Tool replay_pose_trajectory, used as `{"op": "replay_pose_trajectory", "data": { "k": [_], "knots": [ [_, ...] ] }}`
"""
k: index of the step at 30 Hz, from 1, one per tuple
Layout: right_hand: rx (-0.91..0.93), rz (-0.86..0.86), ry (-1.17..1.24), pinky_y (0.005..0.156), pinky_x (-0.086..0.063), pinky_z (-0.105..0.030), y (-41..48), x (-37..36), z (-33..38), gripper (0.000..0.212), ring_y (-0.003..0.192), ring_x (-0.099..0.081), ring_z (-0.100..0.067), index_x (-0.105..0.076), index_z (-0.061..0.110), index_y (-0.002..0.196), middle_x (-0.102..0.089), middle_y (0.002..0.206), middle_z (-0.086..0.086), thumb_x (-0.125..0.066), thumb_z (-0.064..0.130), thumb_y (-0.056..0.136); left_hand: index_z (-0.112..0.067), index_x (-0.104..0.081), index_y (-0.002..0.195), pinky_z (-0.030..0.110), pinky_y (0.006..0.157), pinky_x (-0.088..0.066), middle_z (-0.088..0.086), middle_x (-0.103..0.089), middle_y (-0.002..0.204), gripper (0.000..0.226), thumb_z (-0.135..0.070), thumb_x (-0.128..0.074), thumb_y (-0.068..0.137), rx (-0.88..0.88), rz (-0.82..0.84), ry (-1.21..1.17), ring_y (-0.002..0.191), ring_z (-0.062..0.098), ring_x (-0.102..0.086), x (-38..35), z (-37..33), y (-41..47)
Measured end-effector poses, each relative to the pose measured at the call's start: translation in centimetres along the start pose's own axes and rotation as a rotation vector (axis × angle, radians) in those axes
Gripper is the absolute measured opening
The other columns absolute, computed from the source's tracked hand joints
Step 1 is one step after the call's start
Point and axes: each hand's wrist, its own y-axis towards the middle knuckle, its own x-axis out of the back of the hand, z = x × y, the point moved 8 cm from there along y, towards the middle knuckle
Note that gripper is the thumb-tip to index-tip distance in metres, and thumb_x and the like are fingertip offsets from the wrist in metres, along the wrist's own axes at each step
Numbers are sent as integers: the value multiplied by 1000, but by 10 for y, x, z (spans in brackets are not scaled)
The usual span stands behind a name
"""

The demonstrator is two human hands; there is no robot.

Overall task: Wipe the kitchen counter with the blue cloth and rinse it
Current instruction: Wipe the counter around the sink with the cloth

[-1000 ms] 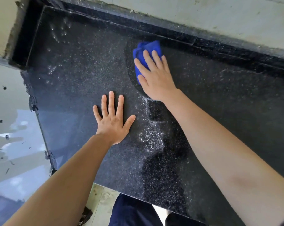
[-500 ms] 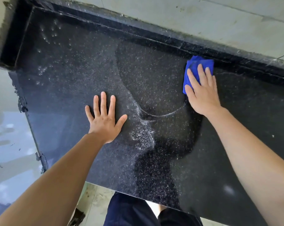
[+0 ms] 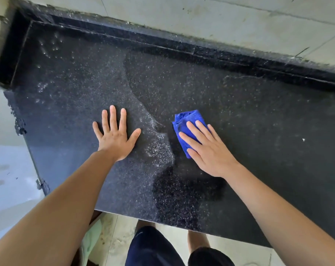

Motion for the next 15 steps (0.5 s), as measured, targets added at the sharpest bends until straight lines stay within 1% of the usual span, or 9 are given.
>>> {"op": "replay_pose_trajectory", "data": {
  "k": [2,4,5,7,9,10,11,13,15],
  "knots": [
    [-208,-40,51,124,-9,-52,-11,5,-47,55,154,4,-24,-14,33,159,0,168,2,-22,42,105,-30,21,154,59,118,11,0,31,160,84,-76,-7,90,-2,-7,-7,148,26,28,0,0,0],
    [-453,-73,132,124,-6,-52,-19,11,-93,55,154,9,-23,-11,34,159,6,168,3,-22,41,106,-29,20,154,59,118,11,0,30,161,84,-76,-8,90,-12,-24,-10,148,26,27,0,0,1],
    [-546,-74,171,124,-4,-51,-20,14,-108,55,154,10,-22,-9,33,159,8,168,3,-23,39,106,-29,20,154,59,118,10,1,30,161,84,-76,-8,90,-16,-33,-10,148,26,27,0,0,1],
    [-676,-89,187,124,-2,-50,-13,17,-114,57,154,10,-25,-8,31,160,7,168,0,-26,34,106,-28,20,154,60,118,10,1,29,161,84,-76,-8,90,-23,-51,-6,148,27,26,-1,2,1],
    [-734,-118,173,124,-4,-52,-3,18,-92,59,154,6,-30,-9,27,160,3,168,-4,-28,32,104,-27,19,155,60,118,11,2,28,161,84,-74,-8,91,-33,-54,-4,149,27,25,-1,1,1],
    [-697,-125,148,123,-7,-53,1,17,-70,59,153,2,-32,-11,25,160,0,168,-6,-29,32,103,-26,19,155,60,117,11,2,28,161,84,-74,-9,92,-38,-56,-6,149,27,25,-2,0,0],
    [-615,-124,111,122,-9,-54,3,14,-40,59,153,-1,-34,-15,24,159,-3,168,-7,-31,32,102,-25,19,155,60,117,11,2,28,162,83,-73,-9,92,-45,-60,-6,149,27,25,-1,0,1],
    [-391,-116,34,121,-14,-56,-1,6,31,60,152,-8,-36,-22,24,156,-11,166,-8,-36,33,99,-25,18,155,60,117,12,3,27,162,82,-71,-12,94,-61,-57,-16,149,27,25,-1,0,1],
    [-167,-73,27,121,-13,-55,-11,-10,100,60,152,-9,-34,-25,26,156,-14,166,-6,-37,34,98,-23,10,157,59,117,13,3,24,163,79,-65,-20,97,-91,-61,-83,149,25,24,2,2,-2]
  ]
}}
